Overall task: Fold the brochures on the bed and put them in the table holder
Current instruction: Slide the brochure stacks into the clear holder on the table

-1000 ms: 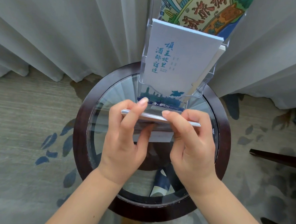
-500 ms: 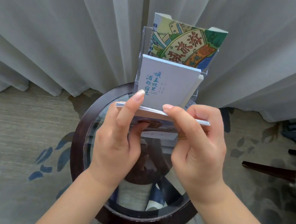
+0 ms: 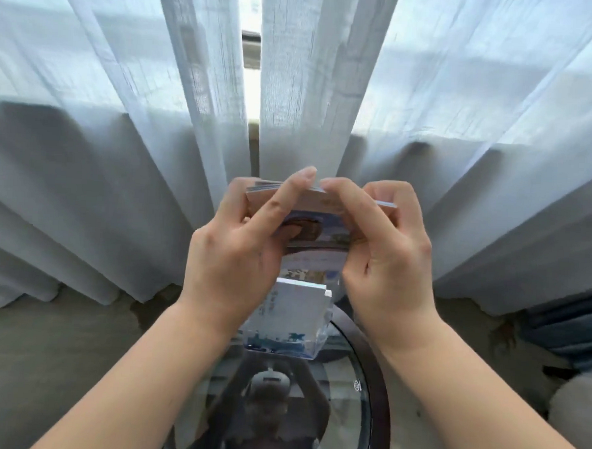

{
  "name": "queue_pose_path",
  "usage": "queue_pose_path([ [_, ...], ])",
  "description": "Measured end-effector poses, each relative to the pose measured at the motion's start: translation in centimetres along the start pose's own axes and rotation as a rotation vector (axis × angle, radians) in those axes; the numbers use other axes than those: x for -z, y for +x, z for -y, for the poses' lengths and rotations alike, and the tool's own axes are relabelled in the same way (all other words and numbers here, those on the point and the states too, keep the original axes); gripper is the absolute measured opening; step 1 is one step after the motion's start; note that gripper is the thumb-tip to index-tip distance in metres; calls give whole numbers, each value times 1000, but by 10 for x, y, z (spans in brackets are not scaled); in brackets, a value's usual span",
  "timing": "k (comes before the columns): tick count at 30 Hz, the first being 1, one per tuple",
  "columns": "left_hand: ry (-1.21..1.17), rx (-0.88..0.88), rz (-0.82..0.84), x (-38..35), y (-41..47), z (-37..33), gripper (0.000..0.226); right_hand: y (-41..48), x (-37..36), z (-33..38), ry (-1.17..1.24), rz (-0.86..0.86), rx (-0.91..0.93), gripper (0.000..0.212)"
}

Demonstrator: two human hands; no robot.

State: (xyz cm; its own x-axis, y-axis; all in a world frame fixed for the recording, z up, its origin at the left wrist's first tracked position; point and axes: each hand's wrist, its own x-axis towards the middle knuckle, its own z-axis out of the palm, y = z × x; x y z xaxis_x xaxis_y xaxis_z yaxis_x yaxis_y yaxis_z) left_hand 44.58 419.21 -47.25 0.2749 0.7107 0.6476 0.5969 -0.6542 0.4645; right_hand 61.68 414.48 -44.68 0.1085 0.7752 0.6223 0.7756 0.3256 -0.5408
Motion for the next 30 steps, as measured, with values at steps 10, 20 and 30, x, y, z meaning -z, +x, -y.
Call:
queue_pose_path([
  [10,250,-191,22,-20,9,16,65,3,-13,-19,43,55,-63,71],
  [20,213,-196,90,-31,9,30,69,9,-28,-47,85,47,-30,68],
  [30,264,-46,148,-45,-21,42,85,14,-35,-74,79,59,-41,59],
])
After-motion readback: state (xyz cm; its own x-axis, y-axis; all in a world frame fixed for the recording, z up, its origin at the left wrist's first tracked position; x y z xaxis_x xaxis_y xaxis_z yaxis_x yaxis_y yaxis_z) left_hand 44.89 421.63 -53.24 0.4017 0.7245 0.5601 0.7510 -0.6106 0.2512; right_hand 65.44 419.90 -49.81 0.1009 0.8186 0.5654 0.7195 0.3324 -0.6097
